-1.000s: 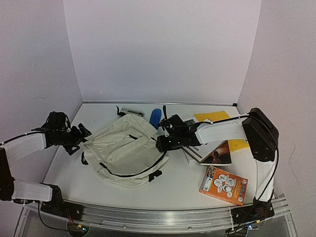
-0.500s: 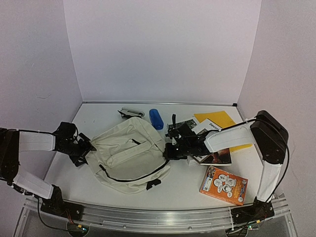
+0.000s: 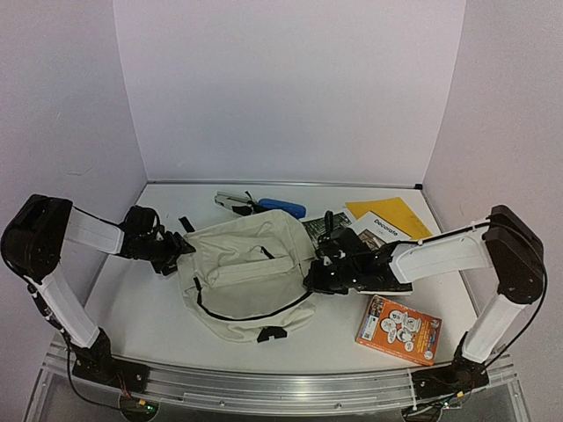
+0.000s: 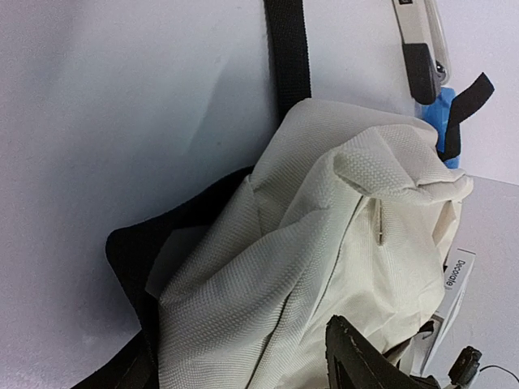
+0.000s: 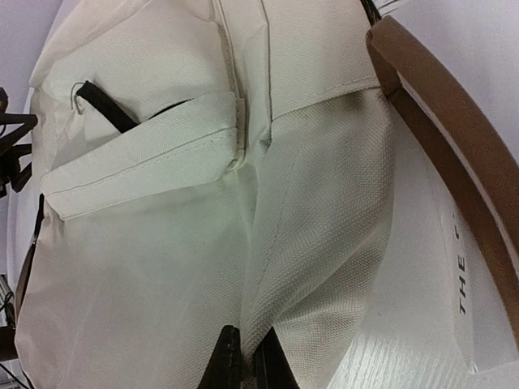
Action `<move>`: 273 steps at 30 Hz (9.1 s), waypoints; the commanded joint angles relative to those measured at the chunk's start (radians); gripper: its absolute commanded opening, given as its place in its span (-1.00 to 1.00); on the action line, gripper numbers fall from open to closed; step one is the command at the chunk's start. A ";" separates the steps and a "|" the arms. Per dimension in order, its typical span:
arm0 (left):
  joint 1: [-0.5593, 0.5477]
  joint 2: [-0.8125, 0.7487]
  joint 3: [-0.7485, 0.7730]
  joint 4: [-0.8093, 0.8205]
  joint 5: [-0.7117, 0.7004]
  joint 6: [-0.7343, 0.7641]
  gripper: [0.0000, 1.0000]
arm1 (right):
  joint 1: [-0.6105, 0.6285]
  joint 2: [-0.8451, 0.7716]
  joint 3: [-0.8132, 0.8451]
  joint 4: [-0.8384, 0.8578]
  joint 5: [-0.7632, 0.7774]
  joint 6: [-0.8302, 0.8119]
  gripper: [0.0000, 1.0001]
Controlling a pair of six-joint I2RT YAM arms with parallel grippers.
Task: Pack the student bag
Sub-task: Adjust the student bag at the center of the board, then unzip the student bag at the center of the board.
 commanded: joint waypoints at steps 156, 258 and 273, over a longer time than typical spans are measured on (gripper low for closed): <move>0.009 -0.029 0.045 0.068 -0.053 0.113 -1.00 | 0.228 0.238 0.462 0.116 -0.278 -0.190 -1.00; -0.163 -0.378 0.029 -0.521 -0.210 0.158 -1.00 | 0.051 0.011 0.121 0.101 0.182 -0.100 -1.00; -0.335 -0.312 0.368 -0.531 0.040 0.543 0.64 | 0.051 -0.018 0.108 0.133 0.175 -0.098 -1.00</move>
